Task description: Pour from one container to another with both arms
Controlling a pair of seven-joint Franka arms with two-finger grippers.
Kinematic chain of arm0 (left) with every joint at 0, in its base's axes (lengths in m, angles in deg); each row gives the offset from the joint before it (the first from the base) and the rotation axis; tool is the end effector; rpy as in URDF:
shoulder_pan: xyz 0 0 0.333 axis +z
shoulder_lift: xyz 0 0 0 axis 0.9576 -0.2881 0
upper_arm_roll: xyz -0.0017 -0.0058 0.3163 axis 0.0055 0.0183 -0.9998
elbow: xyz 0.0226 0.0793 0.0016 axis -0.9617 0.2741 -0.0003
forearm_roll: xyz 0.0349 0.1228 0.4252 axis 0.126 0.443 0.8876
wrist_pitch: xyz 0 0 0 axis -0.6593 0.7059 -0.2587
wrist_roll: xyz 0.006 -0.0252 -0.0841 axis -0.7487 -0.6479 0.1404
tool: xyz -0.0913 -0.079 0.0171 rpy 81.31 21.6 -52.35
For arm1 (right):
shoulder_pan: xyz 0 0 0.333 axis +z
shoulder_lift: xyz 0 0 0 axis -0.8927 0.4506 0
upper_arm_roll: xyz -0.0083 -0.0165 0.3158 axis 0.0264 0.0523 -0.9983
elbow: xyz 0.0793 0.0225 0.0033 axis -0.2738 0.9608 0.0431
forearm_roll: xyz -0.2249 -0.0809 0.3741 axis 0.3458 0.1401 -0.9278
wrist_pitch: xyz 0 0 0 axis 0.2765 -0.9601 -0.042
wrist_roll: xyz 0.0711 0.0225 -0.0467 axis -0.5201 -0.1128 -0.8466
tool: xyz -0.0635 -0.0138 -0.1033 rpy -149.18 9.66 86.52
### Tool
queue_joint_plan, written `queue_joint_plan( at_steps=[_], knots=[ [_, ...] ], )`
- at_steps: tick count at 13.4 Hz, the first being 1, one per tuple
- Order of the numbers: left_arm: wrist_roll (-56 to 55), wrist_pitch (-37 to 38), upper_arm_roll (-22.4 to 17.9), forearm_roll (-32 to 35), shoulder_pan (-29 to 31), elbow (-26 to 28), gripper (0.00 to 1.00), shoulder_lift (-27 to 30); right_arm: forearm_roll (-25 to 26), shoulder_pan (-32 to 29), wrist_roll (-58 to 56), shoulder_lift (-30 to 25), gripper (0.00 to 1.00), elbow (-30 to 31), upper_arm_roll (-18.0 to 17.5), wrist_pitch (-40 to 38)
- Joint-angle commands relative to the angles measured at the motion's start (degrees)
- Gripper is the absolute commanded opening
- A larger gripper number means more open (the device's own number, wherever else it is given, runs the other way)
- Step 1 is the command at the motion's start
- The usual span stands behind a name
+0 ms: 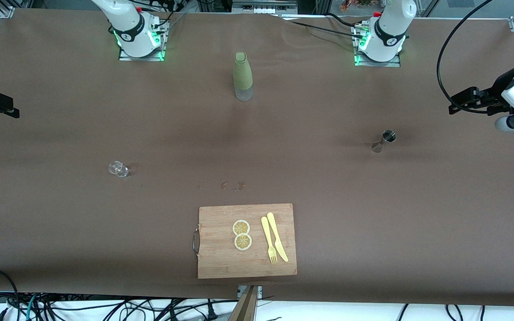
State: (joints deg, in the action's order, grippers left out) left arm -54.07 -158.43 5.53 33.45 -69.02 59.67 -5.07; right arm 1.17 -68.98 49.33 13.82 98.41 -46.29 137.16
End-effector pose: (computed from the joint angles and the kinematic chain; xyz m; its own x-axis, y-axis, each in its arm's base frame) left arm 0.6113 -0.0050 0.5750 0.9880 0.0082 -0.1541 0.0107 -0.9998 0.0151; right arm 0.6437 -0.0784 0.5858 0.9763 0.1882 -0.1069 0.1880 -0.9821 -0.0124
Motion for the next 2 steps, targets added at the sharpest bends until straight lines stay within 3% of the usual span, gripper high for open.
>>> queue_joint_plan(
  at_steps=[1, 2],
  knots=[
    [0.43, -0.11, 0.14, 0.17, 0.24, -1.09, 1.0, -0.42, -1.0, -0.12, 0.54, 0.34, 1.0, 0.1, 0.16, 0.19],
    [0.43, -0.19, 0.14, 0.17, 0.24, -1.18, 1.0, -0.42, -1.53, -0.12, 0.54, 0.34, 1.0, 0.1, 0.24, 0.28]
  ],
)
